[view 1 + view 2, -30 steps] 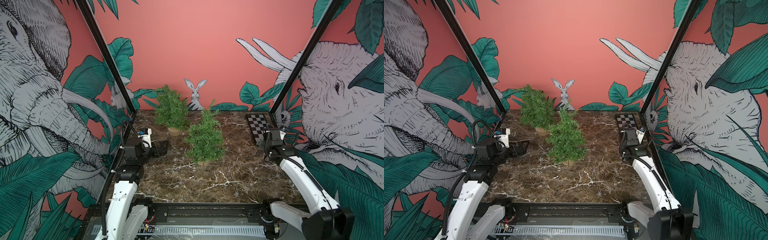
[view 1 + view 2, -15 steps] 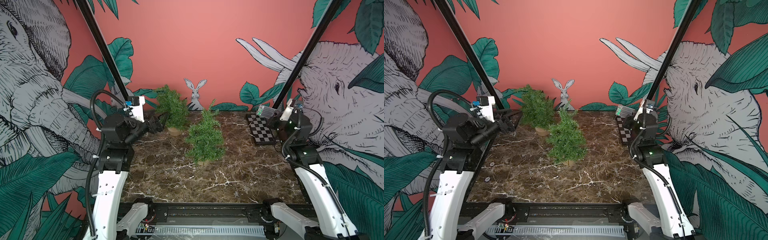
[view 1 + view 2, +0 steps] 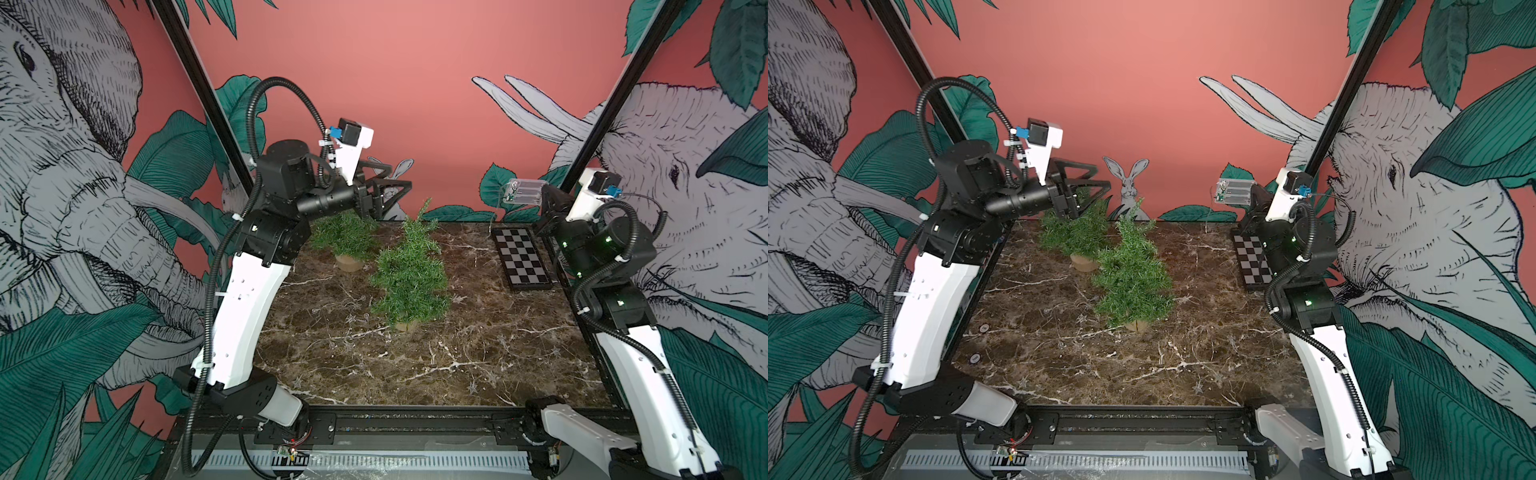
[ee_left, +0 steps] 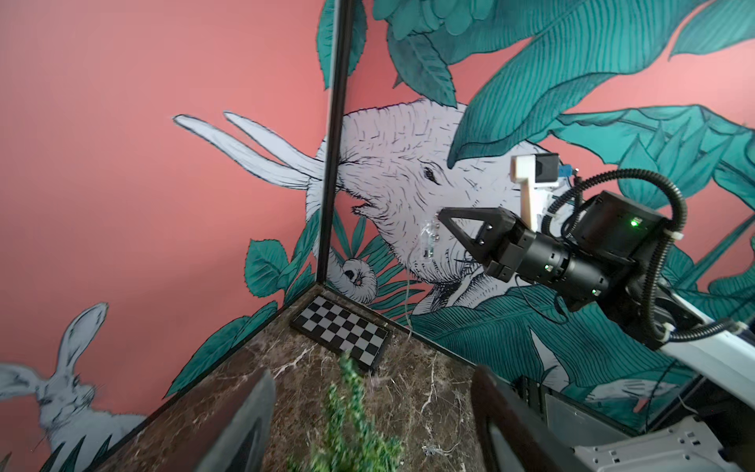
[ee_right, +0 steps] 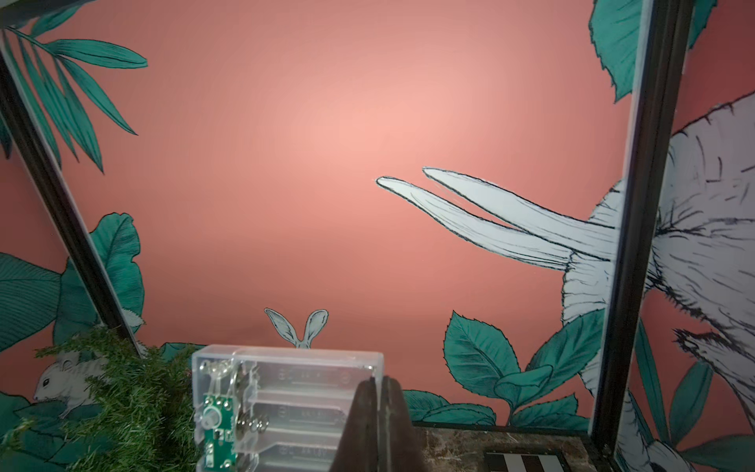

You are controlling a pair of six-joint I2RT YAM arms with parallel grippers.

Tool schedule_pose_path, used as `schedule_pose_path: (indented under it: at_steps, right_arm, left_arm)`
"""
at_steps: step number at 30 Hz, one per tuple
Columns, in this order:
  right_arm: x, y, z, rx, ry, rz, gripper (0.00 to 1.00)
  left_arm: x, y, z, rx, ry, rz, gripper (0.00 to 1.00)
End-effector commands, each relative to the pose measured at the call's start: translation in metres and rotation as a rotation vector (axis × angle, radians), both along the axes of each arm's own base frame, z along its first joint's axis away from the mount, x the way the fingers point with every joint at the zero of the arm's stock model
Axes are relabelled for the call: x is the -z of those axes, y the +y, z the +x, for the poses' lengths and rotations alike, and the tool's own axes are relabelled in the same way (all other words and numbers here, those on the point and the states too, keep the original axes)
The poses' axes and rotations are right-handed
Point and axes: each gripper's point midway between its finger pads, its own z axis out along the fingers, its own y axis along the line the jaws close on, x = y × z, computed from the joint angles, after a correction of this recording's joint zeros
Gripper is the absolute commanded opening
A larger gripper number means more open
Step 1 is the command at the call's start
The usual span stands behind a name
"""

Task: Wrap string light around the christmas tree
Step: Pick up the light string from the center of the board.

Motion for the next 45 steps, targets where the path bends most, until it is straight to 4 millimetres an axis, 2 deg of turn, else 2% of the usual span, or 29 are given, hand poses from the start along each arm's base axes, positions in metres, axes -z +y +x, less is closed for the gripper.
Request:
schedule_pose_path:
  at_steps: [1, 6, 10, 12, 17, 20, 29, 37, 45]
  right_arm:
    - [-0.044, 0.014, -0.019, -0.061, -0.185, -0.055, 0.0]
    - [-0.058, 0.026, -0.024, -0.077, -0.283, -0.163, 0.0]
    - [-0.063, 0.05, -0.027, -0.128, -0.371, -0.291, 0.0]
    - [-0.065, 0.062, -0.03, -0.146, -0.403, -0.351, 0.0]
    - [-0.064, 0.087, -0.037, -0.195, -0.462, -0.432, 0.0]
    - [-0.06, 0.1, -0.04, -0.207, -0.477, -0.478, 0.0]
    - [-0.063, 0.108, -0.051, -0.224, -0.515, -0.484, 0.0]
    - [-0.058, 0.116, -0.051, -0.243, -0.502, -0.494, 0.0]
    - [-0.056, 0.116, -0.05, -0.237, -0.49, -0.486, 0.0]
  left_arm:
    - [-0.006, -0.019, -0.019, 0.066, -0.045, 0.018, 0.83]
    - [-0.017, -0.043, -0.011, 0.064, -0.042, -0.029, 0.81]
    - [-0.01, -0.066, -0.012, 0.116, -0.031, 0.0, 0.8]
    - [-0.006, -0.081, -0.022, 0.154, -0.03, 0.012, 0.8]
    - [-0.004, -0.092, -0.018, 0.146, -0.032, 0.007, 0.72]
    - [0.001, -0.098, -0.021, 0.165, -0.02, 0.016, 0.72]
    - [0.014, -0.102, -0.011, 0.107, -0.005, 0.056, 0.63]
    - [0.013, -0.104, -0.011, 0.083, -0.02, 0.059, 0.41]
    - [0.016, -0.107, -0.011, 0.055, -0.036, 0.063, 0.23]
